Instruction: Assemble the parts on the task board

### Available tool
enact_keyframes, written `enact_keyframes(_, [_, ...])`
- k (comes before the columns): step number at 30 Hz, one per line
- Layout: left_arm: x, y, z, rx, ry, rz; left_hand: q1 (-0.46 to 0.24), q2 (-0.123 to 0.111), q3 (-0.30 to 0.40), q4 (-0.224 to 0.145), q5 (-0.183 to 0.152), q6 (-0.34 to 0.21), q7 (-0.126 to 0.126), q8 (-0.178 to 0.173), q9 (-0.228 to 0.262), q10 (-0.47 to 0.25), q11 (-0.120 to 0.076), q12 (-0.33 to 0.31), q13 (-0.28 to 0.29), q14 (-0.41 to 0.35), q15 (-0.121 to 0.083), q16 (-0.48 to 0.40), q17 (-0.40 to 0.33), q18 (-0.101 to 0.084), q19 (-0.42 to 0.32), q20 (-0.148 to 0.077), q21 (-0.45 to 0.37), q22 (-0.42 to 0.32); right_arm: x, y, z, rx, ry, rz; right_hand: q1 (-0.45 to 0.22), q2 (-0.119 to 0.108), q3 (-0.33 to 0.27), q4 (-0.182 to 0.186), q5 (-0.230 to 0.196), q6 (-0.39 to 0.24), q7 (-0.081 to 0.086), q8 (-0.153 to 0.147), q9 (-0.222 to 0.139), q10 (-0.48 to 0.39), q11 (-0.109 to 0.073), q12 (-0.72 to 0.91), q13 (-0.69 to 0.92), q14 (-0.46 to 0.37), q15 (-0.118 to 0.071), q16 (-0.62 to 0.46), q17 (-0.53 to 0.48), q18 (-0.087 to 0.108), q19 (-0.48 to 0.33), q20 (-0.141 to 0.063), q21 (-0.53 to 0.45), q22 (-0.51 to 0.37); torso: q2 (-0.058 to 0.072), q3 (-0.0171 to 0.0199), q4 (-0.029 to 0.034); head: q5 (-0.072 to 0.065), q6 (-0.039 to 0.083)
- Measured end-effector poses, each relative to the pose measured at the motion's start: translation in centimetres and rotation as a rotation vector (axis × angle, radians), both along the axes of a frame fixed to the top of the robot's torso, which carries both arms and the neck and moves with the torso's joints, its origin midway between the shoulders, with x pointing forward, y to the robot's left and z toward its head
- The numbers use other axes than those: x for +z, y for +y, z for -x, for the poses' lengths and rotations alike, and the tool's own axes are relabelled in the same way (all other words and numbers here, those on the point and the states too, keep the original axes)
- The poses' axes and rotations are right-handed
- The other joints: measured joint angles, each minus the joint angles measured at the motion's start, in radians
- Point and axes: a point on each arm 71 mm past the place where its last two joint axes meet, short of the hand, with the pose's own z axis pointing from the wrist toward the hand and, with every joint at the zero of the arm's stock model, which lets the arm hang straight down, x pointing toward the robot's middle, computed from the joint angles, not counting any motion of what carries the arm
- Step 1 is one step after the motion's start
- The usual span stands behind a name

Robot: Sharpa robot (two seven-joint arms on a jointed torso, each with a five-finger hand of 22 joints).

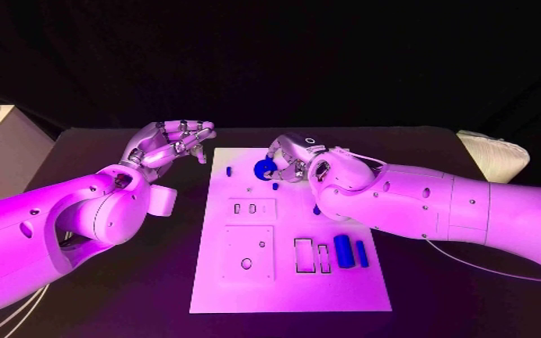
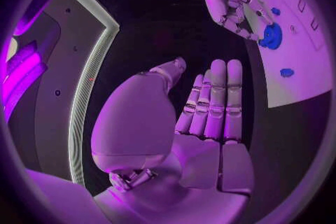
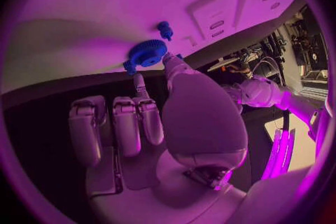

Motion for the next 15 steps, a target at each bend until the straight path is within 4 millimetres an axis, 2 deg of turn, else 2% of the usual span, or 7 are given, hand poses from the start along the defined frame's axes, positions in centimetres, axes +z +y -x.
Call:
enact_keyframes(4, [0.0, 0.0, 0.0, 0.001, 0.0, 0.0, 0.0, 0.0, 0.0, 0.0, 0.0, 0.0, 0.0, 0.0, 0.0, 0.0, 0.0, 0.0, 0.0, 0.0, 0.0, 0.0, 0.0, 0.0, 0.0, 0.0, 0.0, 0.0, 0.1, -0.7, 0.1, -0.006, -0.001, -0.013, -0.005, 0.005, 0.0, 0.0, 0.011, 0.003, -0.003, 0.0, 0.0, 0.0, 0.0, 0.0, 0.0, 0.0, 0.0, 0.0, 0.0, 0.0, 0.0, 0.0, 0.0, 0.0, 0.0, 0.0004, 0.001, -0.001, 0.002])
enact_keyframes(7, [0.0, 0.1, -0.1, 0.003, 0.0, -0.001, 0.0, 0.0, 0.0, 0.0, 0.0, 0.0, 0.0, 0.0, 0.0, 0.0, 0.0, 0.0, 0.0, 0.0, 0.0, 0.0, 0.0, 0.0, 0.0, 0.0, 0.0, 0.0, 0.4, -2.3, 0.2, -0.022, -0.014, -0.046, -0.004, 0.006, 0.0, 0.0, 0.015, 0.004, -0.004, 0.0, 0.0, 0.0, 0.0, 0.0, 0.0, 0.0, 0.0, 0.0, 0.0, 0.0, 0.0, 0.0, 0.0, 0.0, 0.0, 0.0006, 0.0007, -0.002, 0.003])
enact_keyframes(8, [0.0, 0.1, -0.1, 0.004, 0.0, -0.002, 0.0, 0.0, 0.0, 0.0, 0.0, 0.0, 0.0, 0.0, 0.0, 0.0, 0.0, 0.0, 0.0, 0.0, 0.0, 0.0, 0.0, 0.0, 0.0, 0.0, 0.0, 0.0, 0.5, -2.9, 0.3, -0.027, -0.019, -0.061, 0.004, 0.014, 0.0, 0.0, 0.015, 0.004, -0.004, 0.0, -0.001, 0.0, 0.0, 0.0, 0.0, 0.0, 0.0, 0.0, 0.0, 0.0, 0.0, 0.0, 0.0, 0.0, -0.001, 0.0006, 0.0001, -0.001, 0.004])
enact_keyframes(13, [-0.1, 0.4, -0.2, 0.011, 0.001, -0.005, 0.0, 0.0, 0.0, 0.0, 0.0, -0.004, 0.004, 0.0, 0.0, -0.004, 0.004, 0.0, 0.0, 0.0, 0.0, 0.0, -0.002, 0.0, 0.0, 0.0, 0.004, 0.001, 2.5, -6.9, 0.3, -0.044, -0.052, -0.176, 0.039, 0.019, 0.016, -0.01, 0.023, 0.004, -0.004, 0.0, -0.007, 0.0, 0.0, 0.0, 0.0, 0.0, 0.0, 0.0, 0.0, 0.0, 0.0, 0.0, 0.0, 0.0, -0.003, 0.0025, -0.0068, 0.0, 0.009])
enact_keyframes(15, [-0.1, 0.5, -0.2, 0.013, 0.001, -0.005, 0.0, 0.0, 0.0, 0.0, 0.0, -0.004, 0.004, 0.0, 0.0, -0.004, 0.004, 0.0, 0.0, 0.0, 0.0, 0.0, -0.002, 0.0, 0.0, 0.0, 0.004, 0.001, 3.2, -8.2, 0.3, -0.046, -0.056, -0.216, 0.047, 0.014, 0.023, -0.014, 0.027, 0.004, -0.004, 0.0, -0.008, 0.0, 0.0, 0.0, 0.0, 0.0, 0.0, 0.0, 0.0, 0.0, 0.0, 0.0, 0.0, 0.0, -0.004, 0.0038, -0.0099, -0.001, 0.012])
